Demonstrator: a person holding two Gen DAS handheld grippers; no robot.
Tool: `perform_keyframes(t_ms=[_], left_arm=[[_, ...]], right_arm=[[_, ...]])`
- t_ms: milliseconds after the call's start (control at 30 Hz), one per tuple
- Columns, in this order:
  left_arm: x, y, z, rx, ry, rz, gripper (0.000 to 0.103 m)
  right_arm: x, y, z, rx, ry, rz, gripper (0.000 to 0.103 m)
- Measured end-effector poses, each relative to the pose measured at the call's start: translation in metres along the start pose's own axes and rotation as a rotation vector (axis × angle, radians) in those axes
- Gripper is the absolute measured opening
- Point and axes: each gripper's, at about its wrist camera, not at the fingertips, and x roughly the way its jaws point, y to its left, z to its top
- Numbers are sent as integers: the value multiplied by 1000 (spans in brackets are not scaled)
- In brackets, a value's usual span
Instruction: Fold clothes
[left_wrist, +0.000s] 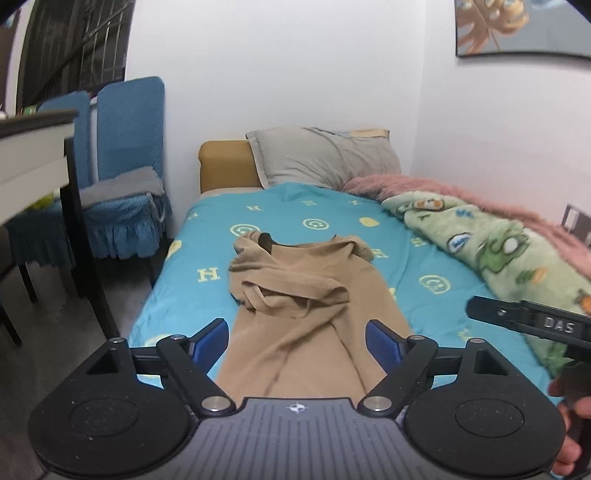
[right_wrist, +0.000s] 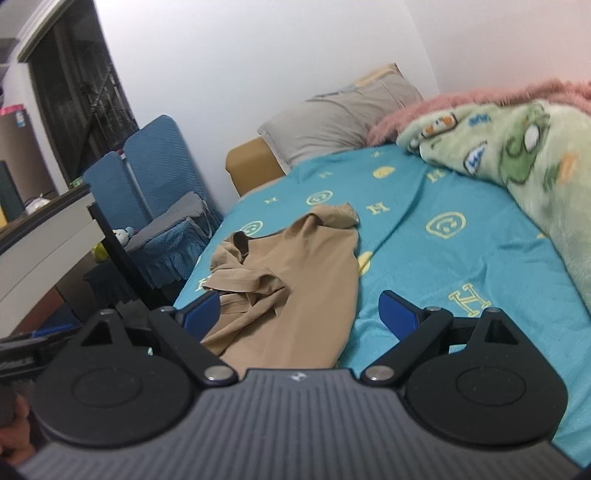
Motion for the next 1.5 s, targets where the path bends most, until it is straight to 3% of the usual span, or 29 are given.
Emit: perform_keyframes(t_ms=[267,367,500,600,633,700,833,1100,1167,1200,1233,1300,1433,1500], left_arm=[[-24,7,-12,4,9,-44,98],[-30,15,-12,-23,8,-48,99],[-31,33,-13,-76,19,-46,99],[-27,51,-15,-95,31,-32,99],[-25,57,-15,-94,33,-29,99],[-18,69,-17,-89,32,-7,99],[1,95,-22,-145,61,-5,99],[38,120,-29,-193,113,-21,99],[44,118,-32,-187,130,-25,99],[48,117,-33,-185,140,-26,99],[49,116,-34,-185,145,-29,99],[51,115,-35,-187,147,-36,99],[50,115,-38,-220,141,-44,99],[54,115,-41,-247,152,-53,99]], right_arm=[[-24,21,-12,-97,-25,6,94],[-28,26,-14,-102,-23,22,94],[-9,38,-8,-123,47,72,93],[23,61,-1,-201,92,112,92],[36,70,1,-233,104,127,82],[70,87,8,-293,133,149,76],[142,120,11,-424,167,186,75],[262,156,-7,-705,270,93,75],[270,157,-11,-744,289,91,49],[273,158,-13,-763,298,89,17],[277,158,-15,-782,307,88,7],[283,159,-18,-811,319,88,6],[260,145,19,-636,144,141,5],[258,133,39,-575,59,93,5]])
